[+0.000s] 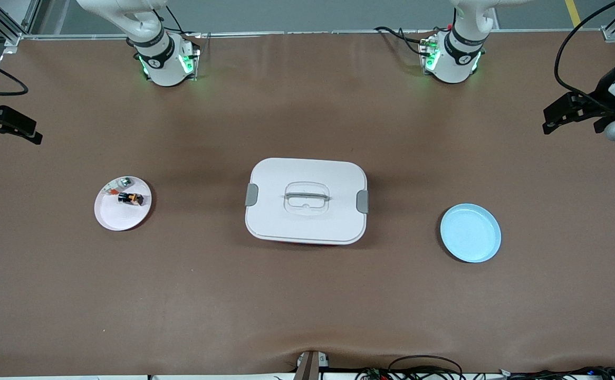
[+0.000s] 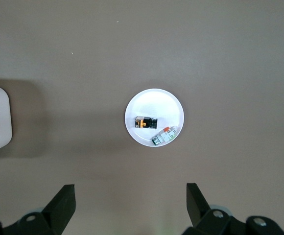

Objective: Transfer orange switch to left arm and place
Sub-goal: 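Move the right gripper over the white plate toward the orange switch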

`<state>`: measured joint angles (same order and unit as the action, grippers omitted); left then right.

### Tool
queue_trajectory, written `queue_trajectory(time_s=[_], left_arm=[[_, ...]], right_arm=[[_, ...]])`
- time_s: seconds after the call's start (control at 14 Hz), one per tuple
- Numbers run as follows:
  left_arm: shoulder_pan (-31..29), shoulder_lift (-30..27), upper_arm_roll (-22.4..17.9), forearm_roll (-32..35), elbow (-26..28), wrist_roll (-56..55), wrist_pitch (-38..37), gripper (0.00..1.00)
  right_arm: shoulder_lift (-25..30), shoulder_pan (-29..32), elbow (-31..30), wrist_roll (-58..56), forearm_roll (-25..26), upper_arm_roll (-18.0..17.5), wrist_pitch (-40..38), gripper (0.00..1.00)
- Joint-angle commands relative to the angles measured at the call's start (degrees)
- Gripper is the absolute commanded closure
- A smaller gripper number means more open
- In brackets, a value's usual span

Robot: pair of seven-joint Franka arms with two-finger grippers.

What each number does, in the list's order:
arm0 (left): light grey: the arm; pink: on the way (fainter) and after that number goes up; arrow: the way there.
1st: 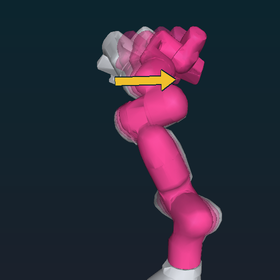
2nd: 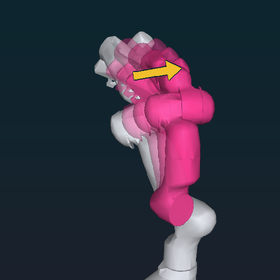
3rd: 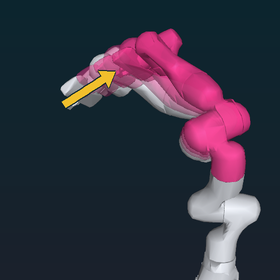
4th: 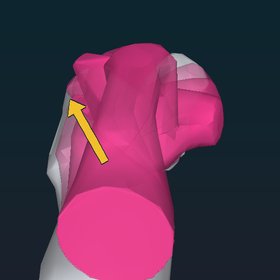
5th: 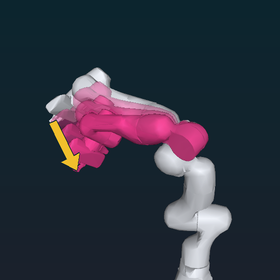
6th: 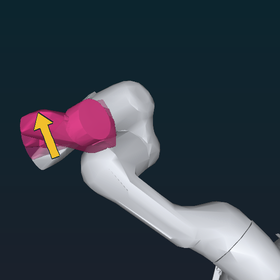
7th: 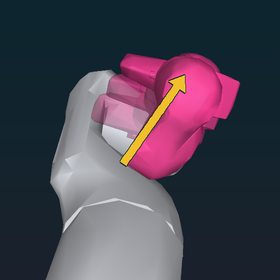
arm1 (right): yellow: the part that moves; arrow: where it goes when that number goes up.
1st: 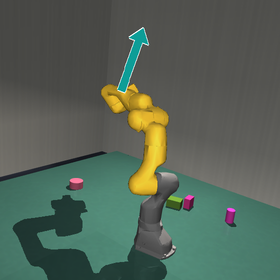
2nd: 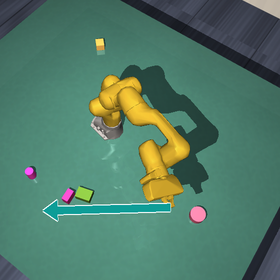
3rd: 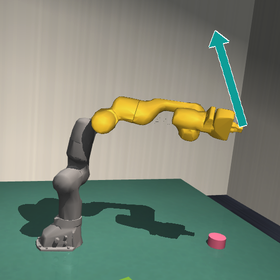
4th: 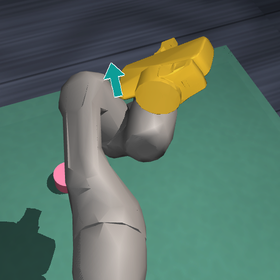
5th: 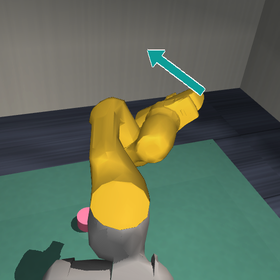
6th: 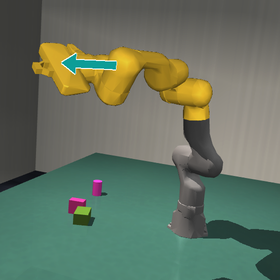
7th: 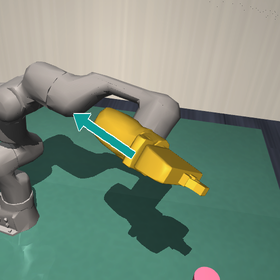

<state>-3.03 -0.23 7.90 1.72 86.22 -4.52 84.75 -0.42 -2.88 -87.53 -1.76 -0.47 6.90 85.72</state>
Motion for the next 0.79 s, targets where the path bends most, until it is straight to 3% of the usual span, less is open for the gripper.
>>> queue_trajectory(time_s=[0.0, 0.71], left_arm=[[0.0, -0.6, -0.1, 1.0, -0.2, -0.1, -0.9, 0.0], [0.2, 0.1, 0.5, 1.1, -1.0, -1.1, -0.9, 0.0]], right_arm=[[-0.8, -0.3, 1.1, 0.4, -0.5, 0.0, -1.1, 0.0], [-5.5, 0.4, -1.6, 0.5, 0.0, 0.1, -1.5, 0.0]])
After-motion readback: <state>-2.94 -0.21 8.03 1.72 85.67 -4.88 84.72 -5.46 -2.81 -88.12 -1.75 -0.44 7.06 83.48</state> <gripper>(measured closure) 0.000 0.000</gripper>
